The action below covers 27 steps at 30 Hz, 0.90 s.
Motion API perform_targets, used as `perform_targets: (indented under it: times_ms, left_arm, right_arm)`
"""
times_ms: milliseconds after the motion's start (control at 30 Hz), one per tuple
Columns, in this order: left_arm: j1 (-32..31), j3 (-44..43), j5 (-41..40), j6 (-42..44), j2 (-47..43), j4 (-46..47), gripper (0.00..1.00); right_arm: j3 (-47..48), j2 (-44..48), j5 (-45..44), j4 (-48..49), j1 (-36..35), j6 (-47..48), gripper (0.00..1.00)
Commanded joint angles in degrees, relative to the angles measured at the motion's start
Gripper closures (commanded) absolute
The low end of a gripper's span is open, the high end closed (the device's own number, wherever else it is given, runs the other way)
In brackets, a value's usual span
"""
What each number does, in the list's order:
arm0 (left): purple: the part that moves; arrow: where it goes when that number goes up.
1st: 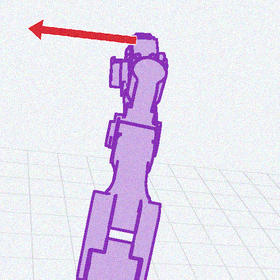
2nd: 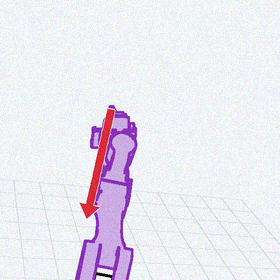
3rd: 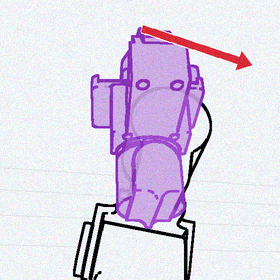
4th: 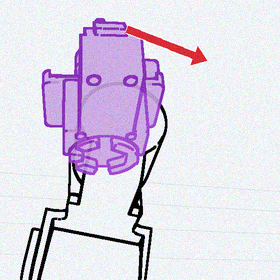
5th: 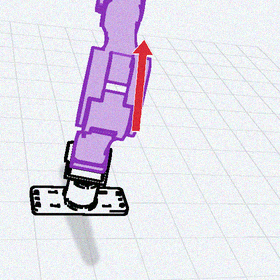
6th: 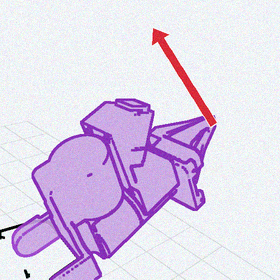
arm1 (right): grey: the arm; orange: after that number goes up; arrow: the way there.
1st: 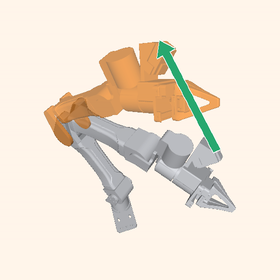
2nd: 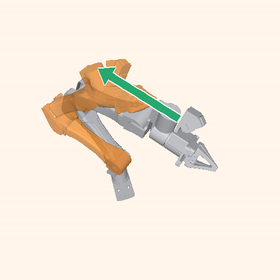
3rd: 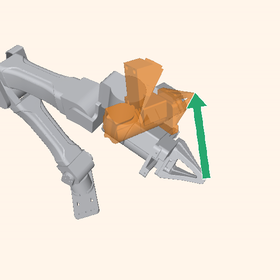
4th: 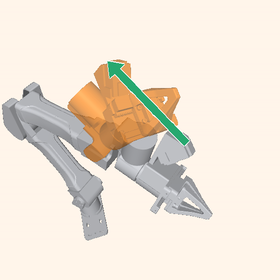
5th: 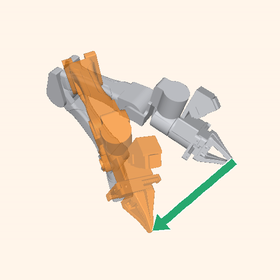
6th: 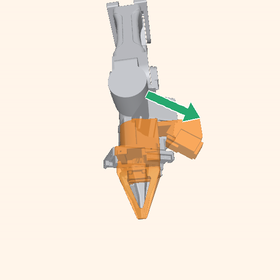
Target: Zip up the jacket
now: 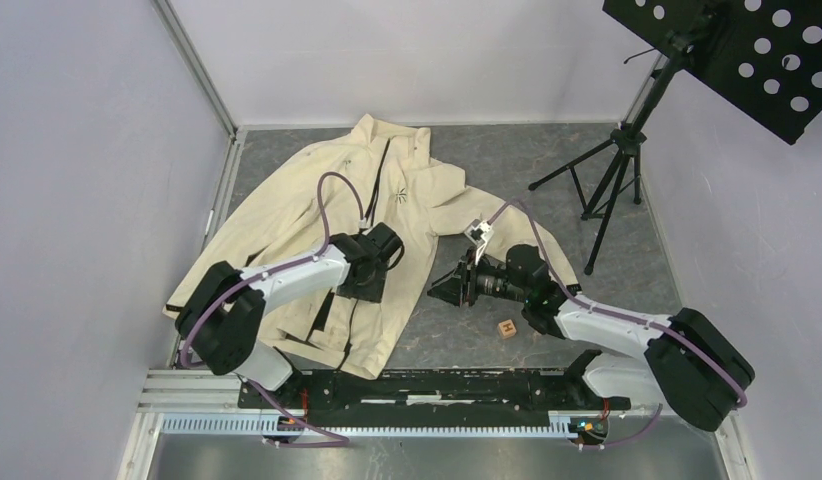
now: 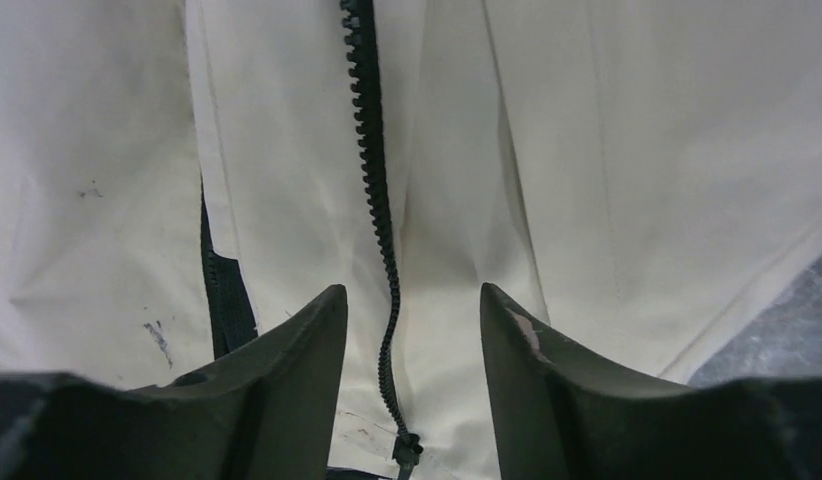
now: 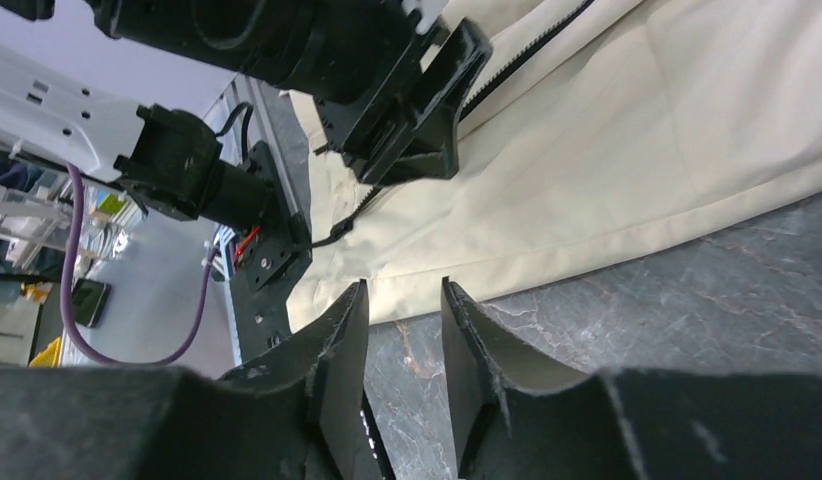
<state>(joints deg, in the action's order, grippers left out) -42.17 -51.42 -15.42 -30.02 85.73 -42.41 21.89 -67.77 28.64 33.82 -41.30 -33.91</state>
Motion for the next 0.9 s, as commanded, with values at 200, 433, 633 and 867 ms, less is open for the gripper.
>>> perform_targets:
  times_ms: [200,433,633,867]
  left_arm:
    - [0.3,-3.1,-6.0,-0.6,1.7,-2.3,0.73]
    - [4.7,-5.3,9.8,5.8,-5.8,-3.7,0.98]
    - [13.1,-2.2,20.7,8.7,-10.9,-2.1,0.98]
    - [8.9,-4.0,9.4,6.0,-4.4,-4.3,0.48]
  right_arm:
    - [2.2,-8.2,3.1,5.7,-5.9,3.5,0.75]
    - [5.0,-15.1,1.7,9.8,-11.2,4.6,0.78]
    - [5.6,-21.2,2.4,21.6,-13.2,-0.8,0.73]
    - [5.4,-21.5,1.3,20.3,-13.1,1.2,0.72]
